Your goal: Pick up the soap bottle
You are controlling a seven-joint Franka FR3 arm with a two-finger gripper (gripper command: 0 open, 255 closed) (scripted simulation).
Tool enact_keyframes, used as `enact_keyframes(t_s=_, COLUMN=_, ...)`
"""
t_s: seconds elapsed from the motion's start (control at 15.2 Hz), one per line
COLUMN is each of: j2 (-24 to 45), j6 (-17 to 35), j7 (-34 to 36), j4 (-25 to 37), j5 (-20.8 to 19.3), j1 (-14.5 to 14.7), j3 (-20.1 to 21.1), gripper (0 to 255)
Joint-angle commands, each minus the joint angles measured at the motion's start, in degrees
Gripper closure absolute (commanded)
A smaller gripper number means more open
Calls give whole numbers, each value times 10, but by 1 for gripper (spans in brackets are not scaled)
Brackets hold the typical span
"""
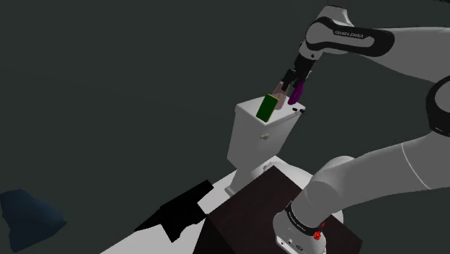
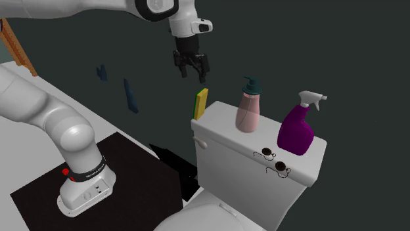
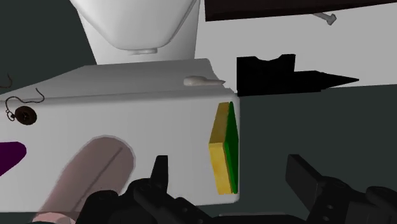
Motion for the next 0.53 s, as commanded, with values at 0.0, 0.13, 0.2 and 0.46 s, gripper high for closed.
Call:
enact_keyframes(t_s=0.0, j2=33, j6=19, j7=-32, j4=25, j5=11, j1=3, j3=-29, gripper=0)
enact_keyframes(t_s=0.13, j2=69, j6=34, j7=-65, j4=55, j5=29, j1=7, j3=-57, gripper=0)
enact_keyframes(t_s=0.2, j2=88, j6=40, j7=-82, j4=71, j5=41, j1=10, j3=-72, gripper=0)
enact_keyframes(t_s=0.46, j2=175, j6=58, j7=-160, j4=143, j5=105, j1=16, j3=-130, gripper=0)
